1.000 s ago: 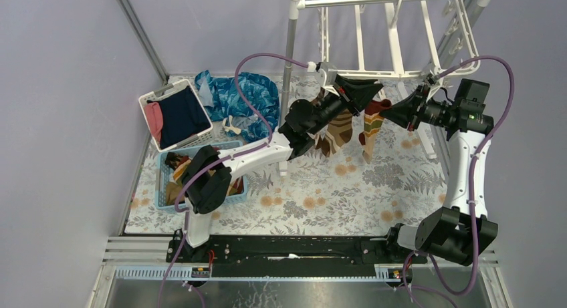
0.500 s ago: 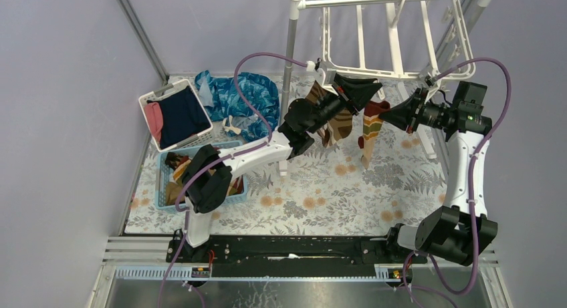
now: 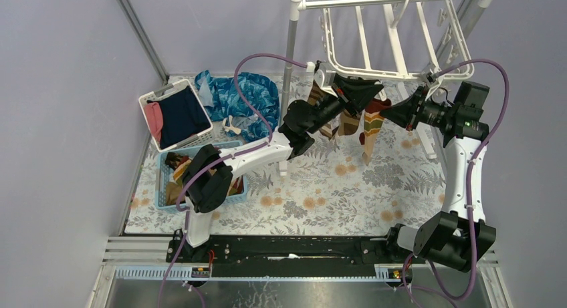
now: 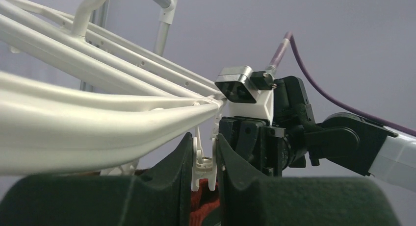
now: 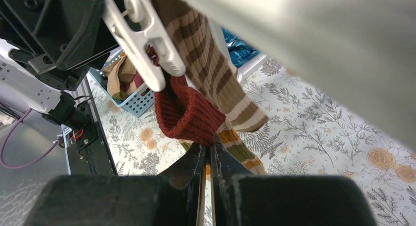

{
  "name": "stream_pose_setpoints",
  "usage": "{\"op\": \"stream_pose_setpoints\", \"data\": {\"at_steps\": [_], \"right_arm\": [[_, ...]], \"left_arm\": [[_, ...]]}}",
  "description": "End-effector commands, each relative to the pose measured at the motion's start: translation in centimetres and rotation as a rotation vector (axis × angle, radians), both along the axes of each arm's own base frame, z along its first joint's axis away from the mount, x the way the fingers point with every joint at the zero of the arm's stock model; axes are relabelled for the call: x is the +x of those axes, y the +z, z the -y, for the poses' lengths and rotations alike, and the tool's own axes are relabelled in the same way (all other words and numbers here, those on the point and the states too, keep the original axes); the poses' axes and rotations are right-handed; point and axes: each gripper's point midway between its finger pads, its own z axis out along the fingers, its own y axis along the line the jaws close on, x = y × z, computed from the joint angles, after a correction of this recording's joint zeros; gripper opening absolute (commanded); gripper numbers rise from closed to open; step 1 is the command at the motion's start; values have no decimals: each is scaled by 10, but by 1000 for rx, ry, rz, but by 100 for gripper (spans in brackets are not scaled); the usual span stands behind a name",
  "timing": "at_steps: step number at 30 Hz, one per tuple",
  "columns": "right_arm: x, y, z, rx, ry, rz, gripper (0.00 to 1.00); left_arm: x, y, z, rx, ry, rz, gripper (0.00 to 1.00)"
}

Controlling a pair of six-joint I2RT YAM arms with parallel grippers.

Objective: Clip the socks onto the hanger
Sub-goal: Clamp the sock onto the hanger.

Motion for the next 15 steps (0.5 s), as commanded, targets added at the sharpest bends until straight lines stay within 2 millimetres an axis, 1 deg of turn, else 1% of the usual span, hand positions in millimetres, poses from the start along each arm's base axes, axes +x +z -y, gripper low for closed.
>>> {"op": "stream_pose_setpoints", "data": {"at_steps": [1,9,15], "right_arm": [[0,11,-3,5,-12,-6,7],[-8,18,-8,6,20,12,7],[-14,15,-7,-37,22,33,7]], "left_arm": [[-18,4,6,-18,-80,50,13],[-14,0,9,-1,-72,60,13],[-11,0,8,6,-59,63,13]]}}
